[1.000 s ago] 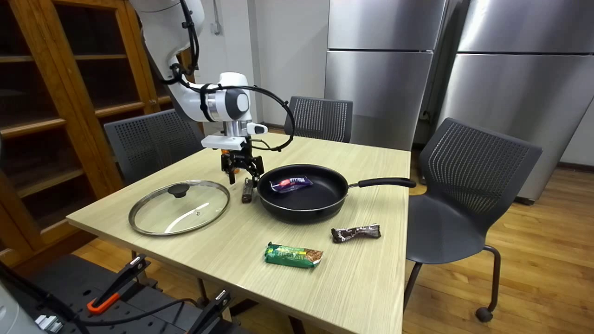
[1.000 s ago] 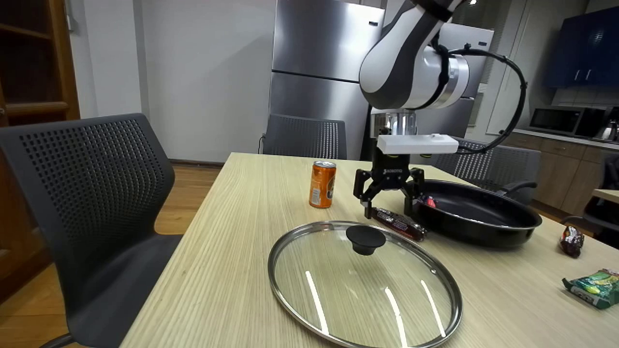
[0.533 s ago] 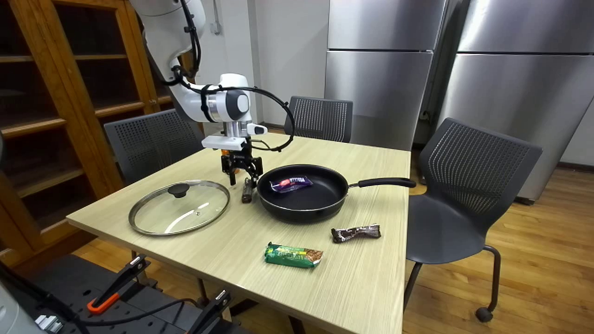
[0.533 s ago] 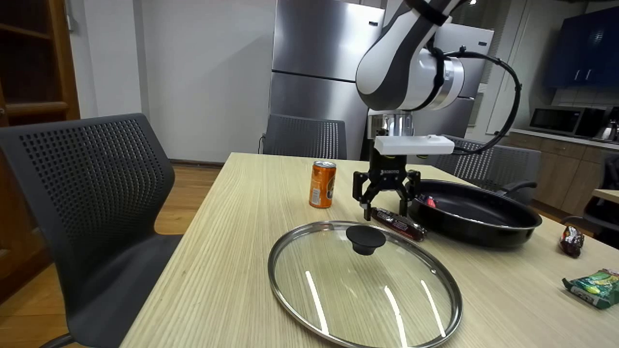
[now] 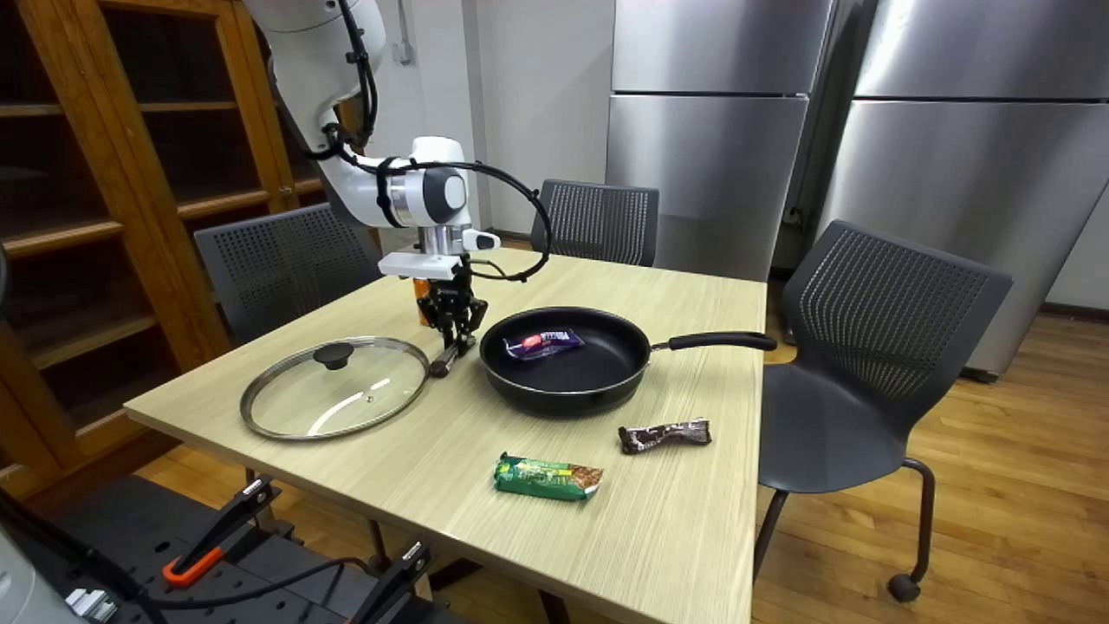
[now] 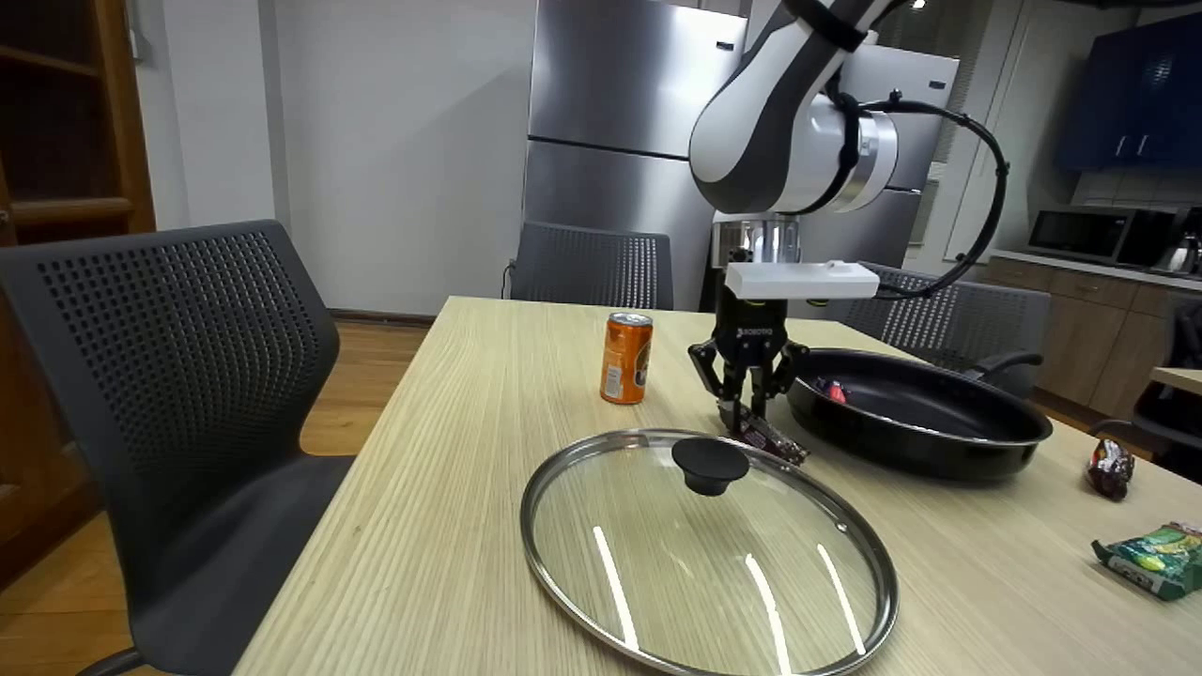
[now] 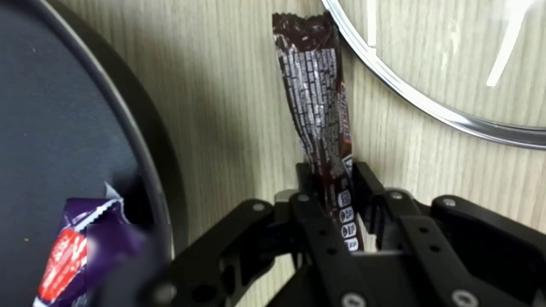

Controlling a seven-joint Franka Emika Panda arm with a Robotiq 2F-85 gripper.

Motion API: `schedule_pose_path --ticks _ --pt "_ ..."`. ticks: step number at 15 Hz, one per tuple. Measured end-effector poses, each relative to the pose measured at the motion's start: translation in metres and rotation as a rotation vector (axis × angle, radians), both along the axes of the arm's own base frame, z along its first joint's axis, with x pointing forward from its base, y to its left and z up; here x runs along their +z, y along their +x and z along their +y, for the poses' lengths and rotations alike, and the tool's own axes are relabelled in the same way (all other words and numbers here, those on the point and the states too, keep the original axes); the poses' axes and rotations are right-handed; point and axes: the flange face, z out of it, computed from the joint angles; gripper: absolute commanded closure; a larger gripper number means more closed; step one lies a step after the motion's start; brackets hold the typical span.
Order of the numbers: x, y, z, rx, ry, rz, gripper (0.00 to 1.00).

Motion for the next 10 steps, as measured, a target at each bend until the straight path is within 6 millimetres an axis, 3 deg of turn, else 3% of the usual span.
schedule_pose_path --ticks 10 --pt "0.013 0.009 -0.002 -0.005 0.006 -0.026 0.95"
